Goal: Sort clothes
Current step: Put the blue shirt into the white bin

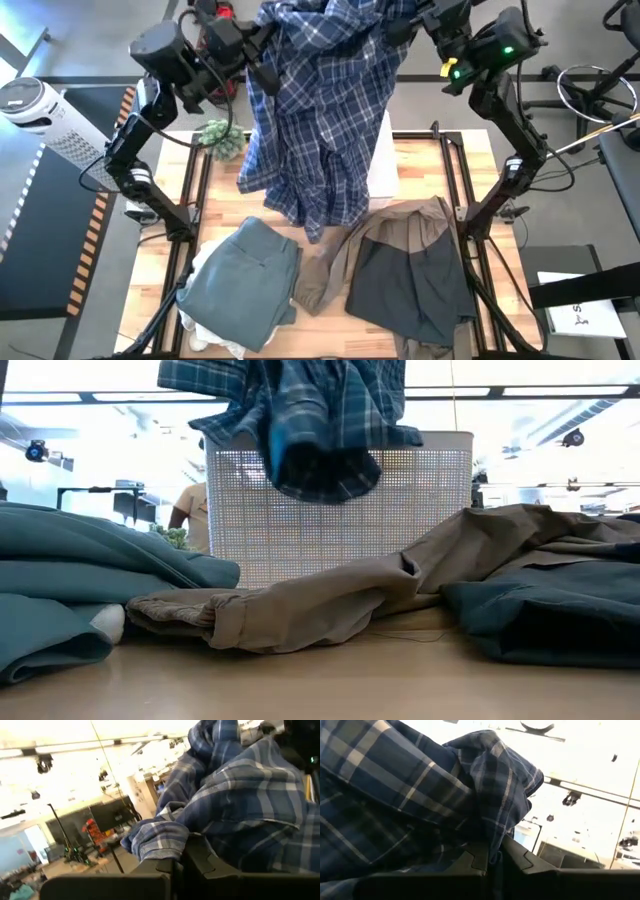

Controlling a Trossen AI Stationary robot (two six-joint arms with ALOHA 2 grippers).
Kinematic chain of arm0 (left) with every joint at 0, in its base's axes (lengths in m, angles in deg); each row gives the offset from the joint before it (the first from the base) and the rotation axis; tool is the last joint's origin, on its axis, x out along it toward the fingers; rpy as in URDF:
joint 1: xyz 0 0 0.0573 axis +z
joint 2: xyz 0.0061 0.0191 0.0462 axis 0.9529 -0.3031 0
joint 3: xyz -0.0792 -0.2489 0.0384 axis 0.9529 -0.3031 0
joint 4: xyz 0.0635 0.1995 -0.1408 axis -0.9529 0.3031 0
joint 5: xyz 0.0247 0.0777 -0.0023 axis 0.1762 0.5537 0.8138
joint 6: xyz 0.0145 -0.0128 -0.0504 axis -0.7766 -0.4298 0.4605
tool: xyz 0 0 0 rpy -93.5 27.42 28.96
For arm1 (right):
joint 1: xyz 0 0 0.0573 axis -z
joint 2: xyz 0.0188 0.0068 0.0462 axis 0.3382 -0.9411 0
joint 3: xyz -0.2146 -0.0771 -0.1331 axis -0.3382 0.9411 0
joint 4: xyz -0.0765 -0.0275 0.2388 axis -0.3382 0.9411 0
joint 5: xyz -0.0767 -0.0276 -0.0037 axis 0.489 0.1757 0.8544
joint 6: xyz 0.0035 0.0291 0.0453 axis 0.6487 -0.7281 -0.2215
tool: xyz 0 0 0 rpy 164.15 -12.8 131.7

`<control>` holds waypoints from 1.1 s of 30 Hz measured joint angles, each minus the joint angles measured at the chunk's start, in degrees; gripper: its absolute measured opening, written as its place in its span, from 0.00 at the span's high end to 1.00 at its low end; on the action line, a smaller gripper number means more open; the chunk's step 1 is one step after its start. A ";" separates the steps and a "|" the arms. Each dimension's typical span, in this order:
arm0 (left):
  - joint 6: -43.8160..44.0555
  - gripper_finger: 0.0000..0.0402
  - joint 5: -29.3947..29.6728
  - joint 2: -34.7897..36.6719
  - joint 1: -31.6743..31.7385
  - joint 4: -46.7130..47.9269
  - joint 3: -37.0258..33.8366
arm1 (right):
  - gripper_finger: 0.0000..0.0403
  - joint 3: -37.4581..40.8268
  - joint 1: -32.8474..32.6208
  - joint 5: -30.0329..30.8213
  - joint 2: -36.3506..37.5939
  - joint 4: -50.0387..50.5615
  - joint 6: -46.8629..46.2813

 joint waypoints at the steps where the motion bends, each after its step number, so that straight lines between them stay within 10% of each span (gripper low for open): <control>1: -1.12 1.00 0.02 0.46 0.02 -2.50 -1.21 | 0.99 0.00 0.21 -0.56 0.02 -0.47 0.44; 21: -1.43 1.00 -12.26 1.47 5.93 -10.71 -0.25 | 0.99 0.02 4.81 -7.36 3.10 -13.24 3.86; 33: 1.54 1.00 -12.14 -1.09 7.07 7.74 -1.12 | 0.99 0.07 6.30 -9.00 2.25 20.32 -5.08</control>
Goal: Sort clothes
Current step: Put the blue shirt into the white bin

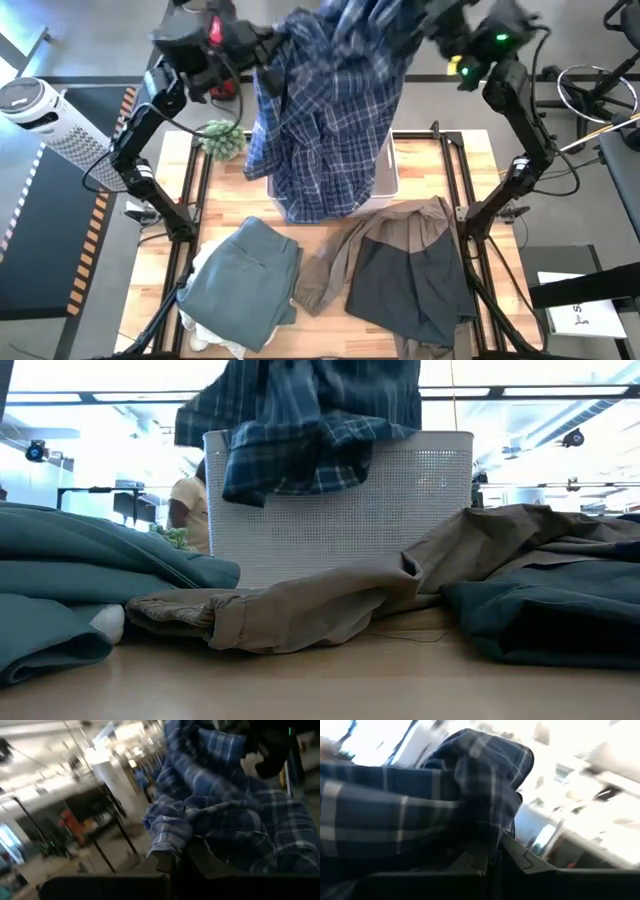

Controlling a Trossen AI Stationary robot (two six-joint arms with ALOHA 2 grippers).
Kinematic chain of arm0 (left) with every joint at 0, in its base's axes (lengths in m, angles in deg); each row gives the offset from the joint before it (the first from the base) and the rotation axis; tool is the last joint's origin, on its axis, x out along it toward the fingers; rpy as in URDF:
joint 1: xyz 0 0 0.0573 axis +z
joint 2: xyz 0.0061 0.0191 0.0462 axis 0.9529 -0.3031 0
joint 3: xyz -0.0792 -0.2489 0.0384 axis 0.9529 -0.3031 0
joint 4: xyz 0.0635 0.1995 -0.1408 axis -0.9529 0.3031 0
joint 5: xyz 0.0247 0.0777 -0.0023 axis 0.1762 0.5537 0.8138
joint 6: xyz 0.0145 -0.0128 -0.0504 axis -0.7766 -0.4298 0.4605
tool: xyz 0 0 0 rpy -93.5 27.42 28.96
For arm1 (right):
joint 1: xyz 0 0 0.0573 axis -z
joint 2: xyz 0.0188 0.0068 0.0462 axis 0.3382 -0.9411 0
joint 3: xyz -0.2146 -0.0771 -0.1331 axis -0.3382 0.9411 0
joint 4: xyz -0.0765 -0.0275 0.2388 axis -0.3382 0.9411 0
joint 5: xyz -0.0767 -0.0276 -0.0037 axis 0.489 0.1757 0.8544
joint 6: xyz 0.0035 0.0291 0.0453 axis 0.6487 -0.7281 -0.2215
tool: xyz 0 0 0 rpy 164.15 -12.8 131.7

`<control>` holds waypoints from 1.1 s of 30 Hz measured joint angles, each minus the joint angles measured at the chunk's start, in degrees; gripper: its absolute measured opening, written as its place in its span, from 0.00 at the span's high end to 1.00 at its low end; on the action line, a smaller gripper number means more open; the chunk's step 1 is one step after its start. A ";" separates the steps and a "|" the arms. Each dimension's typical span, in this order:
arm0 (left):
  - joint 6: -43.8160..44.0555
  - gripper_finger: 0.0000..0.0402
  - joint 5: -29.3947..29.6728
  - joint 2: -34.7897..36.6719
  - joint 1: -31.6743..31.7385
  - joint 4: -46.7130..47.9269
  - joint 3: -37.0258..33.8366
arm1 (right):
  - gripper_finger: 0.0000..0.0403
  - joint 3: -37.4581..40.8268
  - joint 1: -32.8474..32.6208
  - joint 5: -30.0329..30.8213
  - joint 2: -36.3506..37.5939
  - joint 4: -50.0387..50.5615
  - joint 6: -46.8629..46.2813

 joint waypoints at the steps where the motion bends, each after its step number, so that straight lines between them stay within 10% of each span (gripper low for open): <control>1: 0.37 1.00 0.00 -0.14 0.00 2.14 -0.24 | 0.99 0.00 0.00 -0.86 -0.09 3.33 -1.15; 20: 5.55 1.00 -8.30 1.28 -1.25 8.30 -26.34 | 0.99 0.17 0.02 -22.16 -3.72 45.14 -18.72; 33: 8.77 1.00 -15.99 13.18 -4.22 -4.28 -49.69 | 0.99 13.76 -3.60 -25.13 -3.53 42.48 -19.40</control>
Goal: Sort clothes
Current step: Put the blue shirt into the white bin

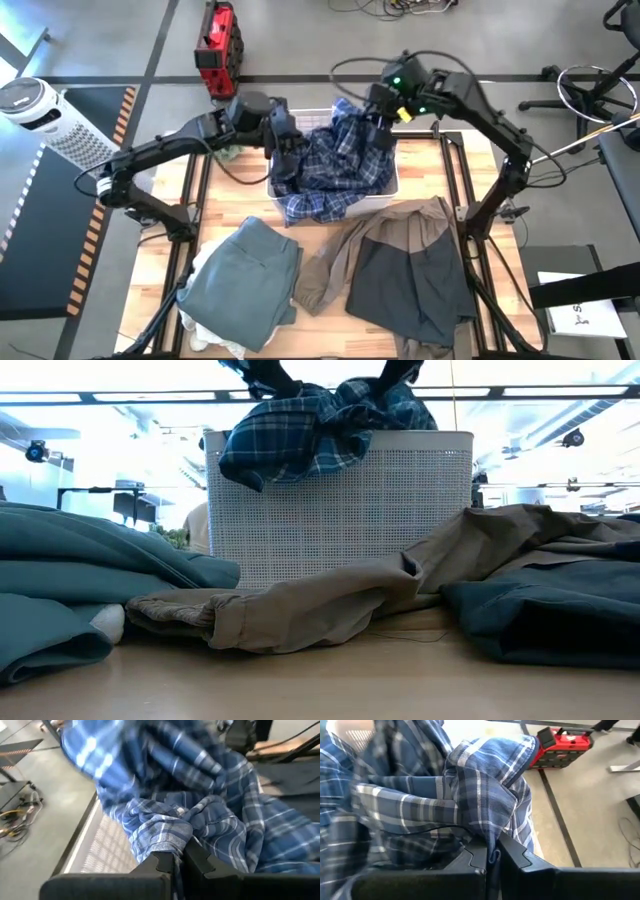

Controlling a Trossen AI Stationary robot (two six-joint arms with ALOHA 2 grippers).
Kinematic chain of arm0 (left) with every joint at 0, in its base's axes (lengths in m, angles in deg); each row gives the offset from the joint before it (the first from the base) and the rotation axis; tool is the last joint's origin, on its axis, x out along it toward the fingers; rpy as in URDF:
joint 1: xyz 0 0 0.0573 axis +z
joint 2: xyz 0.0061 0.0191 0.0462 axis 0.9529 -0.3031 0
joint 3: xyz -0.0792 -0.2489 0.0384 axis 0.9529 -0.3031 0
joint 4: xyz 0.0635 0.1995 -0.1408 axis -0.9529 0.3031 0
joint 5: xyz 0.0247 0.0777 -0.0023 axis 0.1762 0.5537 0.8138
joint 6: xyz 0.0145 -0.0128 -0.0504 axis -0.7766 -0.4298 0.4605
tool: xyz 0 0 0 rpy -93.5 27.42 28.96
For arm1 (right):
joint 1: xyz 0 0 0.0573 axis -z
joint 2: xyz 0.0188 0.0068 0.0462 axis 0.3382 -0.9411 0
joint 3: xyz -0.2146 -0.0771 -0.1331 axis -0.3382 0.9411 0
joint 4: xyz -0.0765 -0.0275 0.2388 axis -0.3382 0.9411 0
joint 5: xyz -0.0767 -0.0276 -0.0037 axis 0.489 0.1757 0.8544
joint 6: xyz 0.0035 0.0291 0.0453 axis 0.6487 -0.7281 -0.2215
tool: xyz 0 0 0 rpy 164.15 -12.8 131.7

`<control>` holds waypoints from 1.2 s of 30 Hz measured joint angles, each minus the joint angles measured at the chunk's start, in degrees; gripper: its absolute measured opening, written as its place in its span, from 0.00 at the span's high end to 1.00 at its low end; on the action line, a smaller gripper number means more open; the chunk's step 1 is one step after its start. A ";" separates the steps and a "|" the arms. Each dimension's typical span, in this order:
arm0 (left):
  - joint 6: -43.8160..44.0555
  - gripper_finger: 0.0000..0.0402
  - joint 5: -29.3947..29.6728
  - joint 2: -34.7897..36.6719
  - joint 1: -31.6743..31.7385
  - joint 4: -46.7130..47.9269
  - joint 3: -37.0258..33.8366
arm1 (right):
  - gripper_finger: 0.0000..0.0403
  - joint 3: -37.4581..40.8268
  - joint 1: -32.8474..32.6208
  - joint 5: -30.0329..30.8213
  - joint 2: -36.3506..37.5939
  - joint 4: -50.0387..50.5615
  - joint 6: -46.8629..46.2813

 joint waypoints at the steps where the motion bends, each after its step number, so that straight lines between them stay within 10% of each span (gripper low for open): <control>1: 0.56 1.00 -0.21 1.20 -0.10 -0.79 -1.66 | 0.99 1.86 -0.33 -0.01 0.14 -1.46 -0.18; 17: 8.73 0.88 -0.25 12.20 -0.74 -6.92 -15.47 | 0.97 23.81 -2.67 -4.33 1.81 -18.60 -3.52; 29: 8.79 0.45 -0.10 11.76 -2.14 -6.45 -10.53 | 0.54 14.68 -3.28 -4.37 2.18 -17.15 -4.82; 36: 8.67 0.37 -0.12 11.82 -2.40 -3.59 -9.08 | 0.38 10.66 -4.33 -4.37 2.31 -13.03 -4.38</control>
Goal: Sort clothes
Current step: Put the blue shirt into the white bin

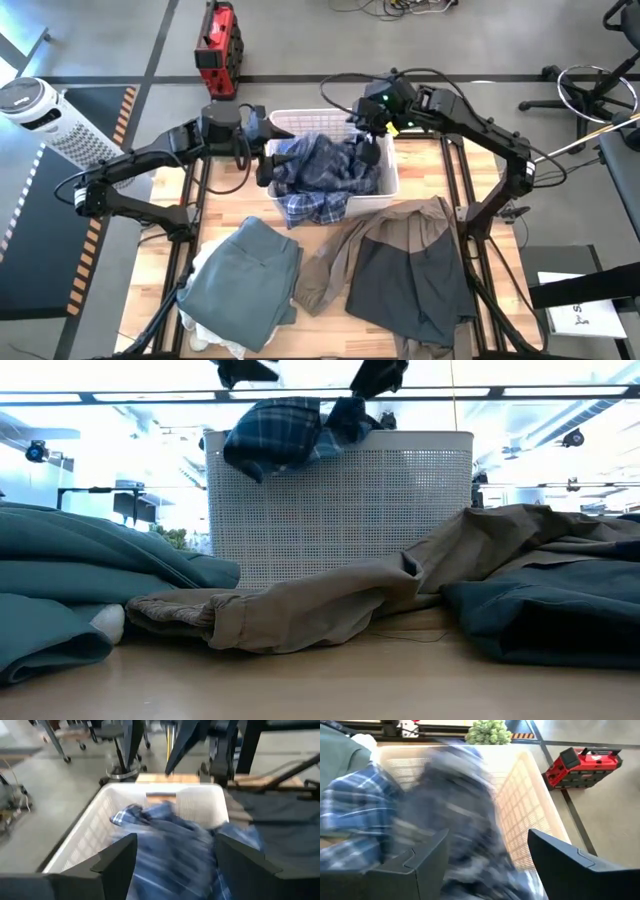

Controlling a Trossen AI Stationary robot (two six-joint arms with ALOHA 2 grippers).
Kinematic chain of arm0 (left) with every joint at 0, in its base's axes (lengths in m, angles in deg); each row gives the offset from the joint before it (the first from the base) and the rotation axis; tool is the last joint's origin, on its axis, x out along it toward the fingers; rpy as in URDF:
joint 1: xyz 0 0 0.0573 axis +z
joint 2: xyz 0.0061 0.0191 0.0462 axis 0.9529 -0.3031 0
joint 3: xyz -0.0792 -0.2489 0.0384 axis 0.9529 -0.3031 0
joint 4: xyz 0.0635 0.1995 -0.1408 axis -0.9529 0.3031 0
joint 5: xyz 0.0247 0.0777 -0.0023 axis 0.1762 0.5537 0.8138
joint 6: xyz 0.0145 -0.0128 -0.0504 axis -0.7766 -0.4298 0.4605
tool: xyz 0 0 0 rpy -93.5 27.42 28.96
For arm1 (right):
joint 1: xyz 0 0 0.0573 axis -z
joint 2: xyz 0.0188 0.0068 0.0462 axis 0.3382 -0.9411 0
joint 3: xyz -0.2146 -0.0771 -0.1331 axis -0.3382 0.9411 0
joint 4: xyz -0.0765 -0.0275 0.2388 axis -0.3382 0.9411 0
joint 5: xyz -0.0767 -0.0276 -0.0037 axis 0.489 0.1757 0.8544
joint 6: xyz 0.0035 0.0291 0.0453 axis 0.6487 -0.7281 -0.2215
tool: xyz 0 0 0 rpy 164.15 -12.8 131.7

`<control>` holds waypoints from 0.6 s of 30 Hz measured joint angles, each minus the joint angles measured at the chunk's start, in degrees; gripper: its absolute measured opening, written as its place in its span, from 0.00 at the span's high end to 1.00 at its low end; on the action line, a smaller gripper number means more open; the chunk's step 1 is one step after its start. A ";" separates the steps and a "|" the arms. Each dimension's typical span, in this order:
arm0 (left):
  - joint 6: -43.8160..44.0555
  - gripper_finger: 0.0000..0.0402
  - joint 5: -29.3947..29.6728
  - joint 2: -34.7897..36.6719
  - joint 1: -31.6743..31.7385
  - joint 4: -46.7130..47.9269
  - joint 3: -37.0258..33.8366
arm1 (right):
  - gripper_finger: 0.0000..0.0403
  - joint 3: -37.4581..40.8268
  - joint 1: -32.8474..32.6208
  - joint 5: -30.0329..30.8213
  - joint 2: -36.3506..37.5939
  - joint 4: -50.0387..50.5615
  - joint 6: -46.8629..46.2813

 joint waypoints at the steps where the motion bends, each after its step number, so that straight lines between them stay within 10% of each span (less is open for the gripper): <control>1: -0.10 0.38 0.01 -0.06 0.00 0.76 -0.21 | 0.38 0.04 -0.33 -0.02 0.00 0.20 0.00; 14: -2.49 0.48 0.00 2.03 -4.27 2.53 -1.44 | 0.94 9.32 -5.87 -4.63 0.31 -5.92 3.86; 18: -2.57 0.52 0.07 3.70 -9.25 0.37 -3.81 | 0.97 11.55 -10.48 -2.47 2.68 -6.01 5.86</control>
